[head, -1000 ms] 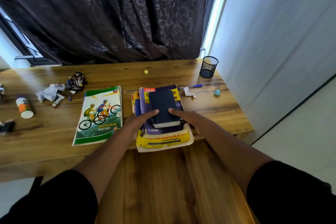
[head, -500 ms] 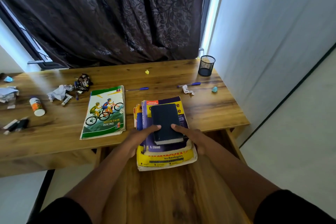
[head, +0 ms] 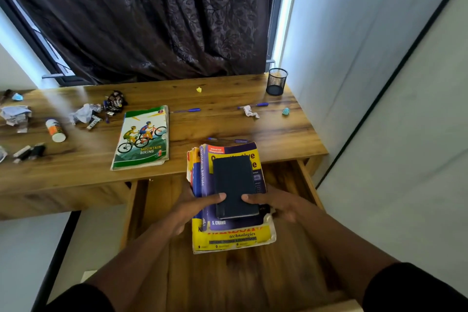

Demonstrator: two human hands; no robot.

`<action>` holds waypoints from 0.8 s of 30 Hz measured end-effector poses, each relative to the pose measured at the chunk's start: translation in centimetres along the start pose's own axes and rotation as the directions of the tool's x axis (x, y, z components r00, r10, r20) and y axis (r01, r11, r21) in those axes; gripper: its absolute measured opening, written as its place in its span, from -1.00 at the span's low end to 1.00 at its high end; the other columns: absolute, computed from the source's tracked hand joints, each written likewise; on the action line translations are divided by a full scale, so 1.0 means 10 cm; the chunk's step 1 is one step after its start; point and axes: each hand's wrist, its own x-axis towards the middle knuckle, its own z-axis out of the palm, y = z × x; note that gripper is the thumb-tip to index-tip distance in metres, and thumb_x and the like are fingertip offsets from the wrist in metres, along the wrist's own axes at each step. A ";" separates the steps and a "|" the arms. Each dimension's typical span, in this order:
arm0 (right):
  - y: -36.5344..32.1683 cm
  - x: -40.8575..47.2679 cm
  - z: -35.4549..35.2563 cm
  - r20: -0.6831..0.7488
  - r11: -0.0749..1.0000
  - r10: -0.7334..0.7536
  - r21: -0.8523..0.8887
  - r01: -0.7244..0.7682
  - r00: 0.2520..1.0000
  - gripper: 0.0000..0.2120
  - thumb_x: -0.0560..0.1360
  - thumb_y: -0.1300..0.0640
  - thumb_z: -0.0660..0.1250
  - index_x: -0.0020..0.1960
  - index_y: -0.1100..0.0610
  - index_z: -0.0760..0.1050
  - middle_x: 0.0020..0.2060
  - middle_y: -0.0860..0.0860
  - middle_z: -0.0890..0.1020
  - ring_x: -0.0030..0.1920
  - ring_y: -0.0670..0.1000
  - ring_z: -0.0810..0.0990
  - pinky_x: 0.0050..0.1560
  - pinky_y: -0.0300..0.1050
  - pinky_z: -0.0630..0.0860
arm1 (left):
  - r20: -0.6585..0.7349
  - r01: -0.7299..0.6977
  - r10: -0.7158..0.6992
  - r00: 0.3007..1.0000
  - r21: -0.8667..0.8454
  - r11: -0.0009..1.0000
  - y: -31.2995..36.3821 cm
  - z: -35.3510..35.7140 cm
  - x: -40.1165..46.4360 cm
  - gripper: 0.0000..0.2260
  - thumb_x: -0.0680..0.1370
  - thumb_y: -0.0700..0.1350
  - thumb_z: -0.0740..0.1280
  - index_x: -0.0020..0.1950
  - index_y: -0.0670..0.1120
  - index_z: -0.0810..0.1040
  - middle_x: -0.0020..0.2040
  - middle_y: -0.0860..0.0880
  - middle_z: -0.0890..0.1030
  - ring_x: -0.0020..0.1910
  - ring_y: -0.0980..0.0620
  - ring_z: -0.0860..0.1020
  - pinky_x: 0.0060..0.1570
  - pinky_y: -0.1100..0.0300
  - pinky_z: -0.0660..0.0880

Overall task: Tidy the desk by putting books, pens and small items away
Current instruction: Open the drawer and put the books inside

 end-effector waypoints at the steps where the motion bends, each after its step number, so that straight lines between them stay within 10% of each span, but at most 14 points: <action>1: 0.09 -0.07 -0.02 -0.004 1.000 0.008 0.016 -0.008 1.000 -0.29 0.38 0.05 0.66 0.45 0.03 0.44 0.28 0.10 0.66 0.29 0.18 0.64 0.35 0.30 0.50 | -0.006 -0.006 0.006 1.000 0.001 1.000 -0.06 0.06 -0.07 -0.17 0.17 0.15 0.72 0.33 0.10 0.42 0.17 0.04 0.69 0.08 0.00 0.70 0.05 -0.04 0.68; 7: 0.53 -0.54 -0.19 -0.041 0.990 0.091 -0.105 -0.095 0.995 -0.25 0.31 0.02 0.70 0.42 0.05 0.47 0.23 0.06 0.69 0.25 0.13 0.67 0.30 0.23 0.56 | 0.053 -0.007 0.004 0.999 0.064 0.998 -0.39 0.49 -0.46 -0.32 0.22 0.10 0.69 0.23 0.13 0.44 0.13 0.04 0.68 0.07 0.05 0.69 0.01 0.07 0.67; 24: 1.11 -0.65 -0.48 -0.201 0.976 0.215 0.015 -0.217 0.956 -0.31 0.29 0.14 0.70 0.36 0.09 0.52 0.15 0.06 0.73 0.17 0.13 0.70 0.25 0.19 0.61 | 0.126 0.165 -0.178 0.976 0.109 0.980 -0.94 1.04 -0.23 0.11 -0.02 0.30 0.71 0.42 0.01 0.33 0.25 0.04 0.60 0.15 0.06 0.61 0.08 0.05 0.63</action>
